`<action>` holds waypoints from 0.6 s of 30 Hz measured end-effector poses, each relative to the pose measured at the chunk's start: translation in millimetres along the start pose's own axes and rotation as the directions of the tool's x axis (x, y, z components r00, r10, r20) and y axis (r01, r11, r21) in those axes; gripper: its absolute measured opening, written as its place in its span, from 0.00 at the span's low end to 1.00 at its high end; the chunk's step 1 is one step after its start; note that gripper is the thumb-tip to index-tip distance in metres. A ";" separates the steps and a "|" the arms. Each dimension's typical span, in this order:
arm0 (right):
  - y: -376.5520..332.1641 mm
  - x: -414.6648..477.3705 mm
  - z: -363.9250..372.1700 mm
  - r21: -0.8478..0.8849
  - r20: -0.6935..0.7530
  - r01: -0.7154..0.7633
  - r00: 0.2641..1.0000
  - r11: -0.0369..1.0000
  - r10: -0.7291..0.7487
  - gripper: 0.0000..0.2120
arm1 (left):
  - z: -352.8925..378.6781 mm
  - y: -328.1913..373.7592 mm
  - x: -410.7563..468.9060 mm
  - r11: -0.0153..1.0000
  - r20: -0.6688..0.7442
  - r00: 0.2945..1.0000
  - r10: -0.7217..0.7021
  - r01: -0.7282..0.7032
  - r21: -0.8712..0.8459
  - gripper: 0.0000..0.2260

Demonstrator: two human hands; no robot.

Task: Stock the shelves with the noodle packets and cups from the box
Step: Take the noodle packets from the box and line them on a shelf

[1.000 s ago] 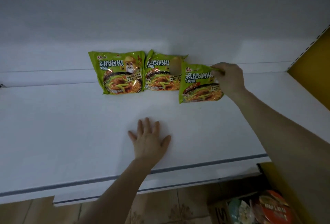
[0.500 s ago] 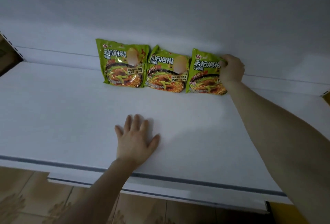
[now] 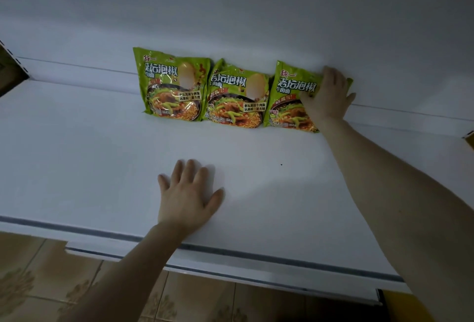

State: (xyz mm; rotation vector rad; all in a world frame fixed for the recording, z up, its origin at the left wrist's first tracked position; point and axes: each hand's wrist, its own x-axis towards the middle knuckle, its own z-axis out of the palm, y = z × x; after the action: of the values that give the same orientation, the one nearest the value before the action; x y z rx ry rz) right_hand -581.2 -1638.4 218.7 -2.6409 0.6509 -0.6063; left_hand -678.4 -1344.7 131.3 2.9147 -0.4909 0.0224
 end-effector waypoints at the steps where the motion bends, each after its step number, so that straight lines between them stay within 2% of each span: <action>1: 0.6 -3.6 -1.9 0.021 -0.022 0.006 1.000 1.000 -0.005 0.30 | 0.0 0.3 -0.2 1.000 0.002 1.000 0.001 -0.001 -0.002 0.33; 5: 10.2 -32.3 -12.8 0.142 -0.063 0.025 0.998 0.990 -0.016 0.19 | -8.3 6.4 1.0 0.997 0.059 0.998 0.015 -0.019 0.070 0.35; 9: 28.2 -81.6 -36.6 0.191 0.084 -0.088 0.994 0.978 0.074 0.14 | -27.1 25.9 -8.6 0.986 0.134 0.989 0.070 -0.089 0.144 0.23; 11: 38.8 -108.9 -51.9 0.183 0.125 -0.148 0.984 0.972 0.127 0.16 | -38.8 40.9 -18.3 0.982 0.097 0.982 0.162 -0.170 0.083 0.20; 13: 48.5 -137.0 -68.0 0.166 0.142 -0.199 0.974 0.966 0.177 0.16 | -45.6 55.7 -31.6 0.947 0.033 0.949 0.315 -0.316 0.048 0.18; 18: 75.2 -218.8 -112.9 0.159 0.099 -0.360 0.932 0.919 0.348 0.16 | -50.7 93.8 -76.0 0.784 -0.089 0.787 0.611 -0.617 -0.076 0.17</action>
State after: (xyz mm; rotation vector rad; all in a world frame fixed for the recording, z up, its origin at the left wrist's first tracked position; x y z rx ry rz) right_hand -837.6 -1616.6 212.4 -2.2915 0.9787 -0.4400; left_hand -780.0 -1397.8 194.5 2.5090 -1.3666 0.1677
